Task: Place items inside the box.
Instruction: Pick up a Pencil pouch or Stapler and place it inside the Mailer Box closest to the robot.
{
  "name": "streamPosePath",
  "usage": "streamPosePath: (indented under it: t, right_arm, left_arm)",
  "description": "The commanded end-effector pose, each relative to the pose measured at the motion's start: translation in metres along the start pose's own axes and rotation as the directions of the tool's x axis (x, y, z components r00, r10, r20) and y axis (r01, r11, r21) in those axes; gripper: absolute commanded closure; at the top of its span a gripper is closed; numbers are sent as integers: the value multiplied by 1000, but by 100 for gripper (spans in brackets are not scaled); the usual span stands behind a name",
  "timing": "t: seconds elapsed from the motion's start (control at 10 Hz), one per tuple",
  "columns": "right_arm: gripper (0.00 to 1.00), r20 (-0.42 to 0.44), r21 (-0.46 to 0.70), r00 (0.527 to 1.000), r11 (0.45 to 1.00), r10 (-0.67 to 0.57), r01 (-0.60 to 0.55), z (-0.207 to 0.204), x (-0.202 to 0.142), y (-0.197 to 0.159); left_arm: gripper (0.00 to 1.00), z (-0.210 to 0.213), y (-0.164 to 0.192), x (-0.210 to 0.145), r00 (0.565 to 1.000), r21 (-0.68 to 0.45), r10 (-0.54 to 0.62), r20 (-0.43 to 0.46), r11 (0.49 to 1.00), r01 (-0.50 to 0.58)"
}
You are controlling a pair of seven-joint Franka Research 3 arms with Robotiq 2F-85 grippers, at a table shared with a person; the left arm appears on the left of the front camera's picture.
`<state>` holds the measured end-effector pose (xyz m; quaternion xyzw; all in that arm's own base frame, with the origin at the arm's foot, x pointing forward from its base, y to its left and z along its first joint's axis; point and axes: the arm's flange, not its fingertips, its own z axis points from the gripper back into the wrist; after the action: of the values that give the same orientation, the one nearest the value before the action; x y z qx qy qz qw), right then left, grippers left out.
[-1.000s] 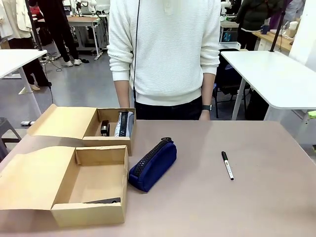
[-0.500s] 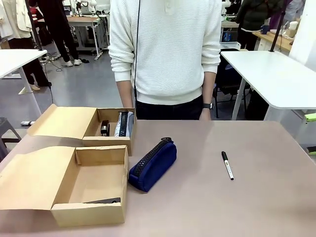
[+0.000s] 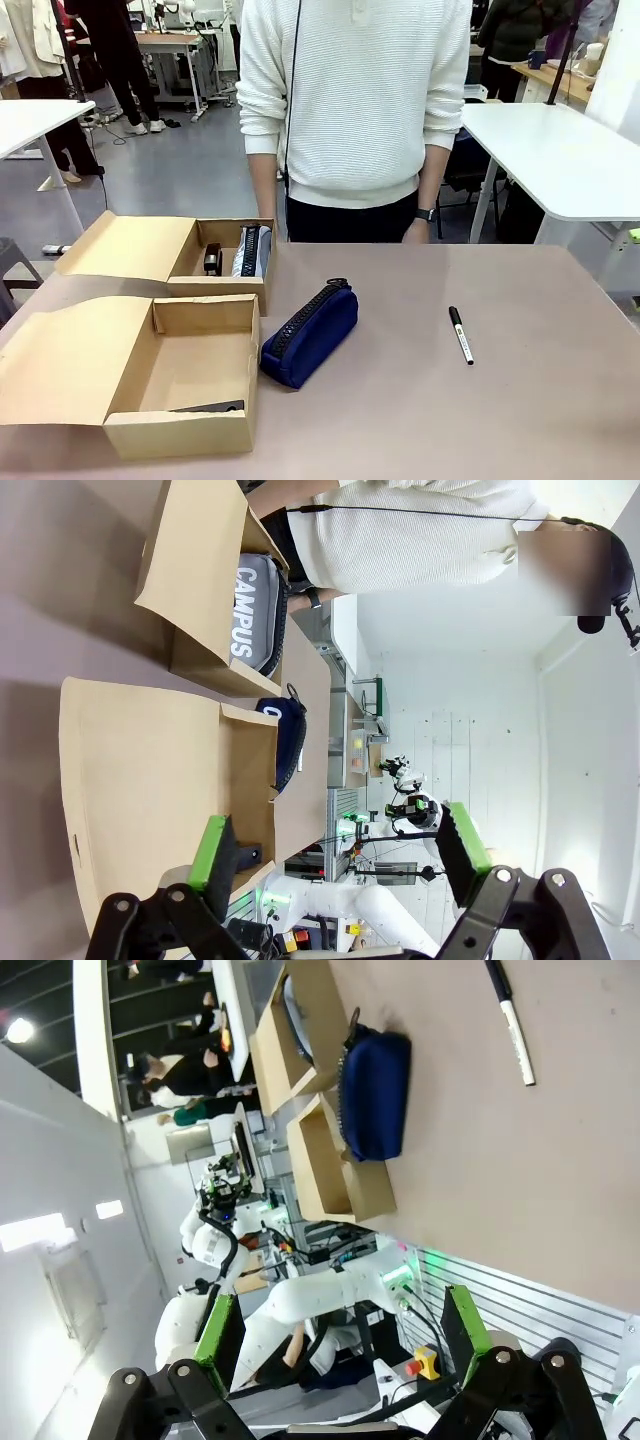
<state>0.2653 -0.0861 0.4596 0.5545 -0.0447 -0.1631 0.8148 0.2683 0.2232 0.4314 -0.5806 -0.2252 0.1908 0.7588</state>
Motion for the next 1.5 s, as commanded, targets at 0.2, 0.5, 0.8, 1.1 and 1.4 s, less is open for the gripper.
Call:
streamPosePath:
  t: [0.2, 0.5, 0.8, 1.1, 1.4]
  right_arm:
    - [0, -1, 20, 1000, 999, 28, -27, 1, 0, 1]
    - [0, -14, -70, 998, 995, 63, -64, -17, 2, 19]
    - [0, -74, -315, 959, 906, 275, -284, -61, 31, 107]
    - [0, 102, -219, 962, 949, 254, -227, 43, -28, 33]
    - [0, 149, -194, 965, 963, 217, -187, 53, -66, -14]
  left_arm:
    - [0, 1, -1, -1, 1000, -14, -18, -1, 1000, 18]
    - [0, 1, -1, -1, 1000, -14, -18, -1, 1000, 18]
    - [0, 1, -1, -1, 1000, -14, -18, -1, 1000, 18]
    - [0, 1, -1, -1, 1000, -14, -18, -1, 1000, 18]
    - [0, 1, -1, -1, 1000, -14, -18, -1, 1000, 18]
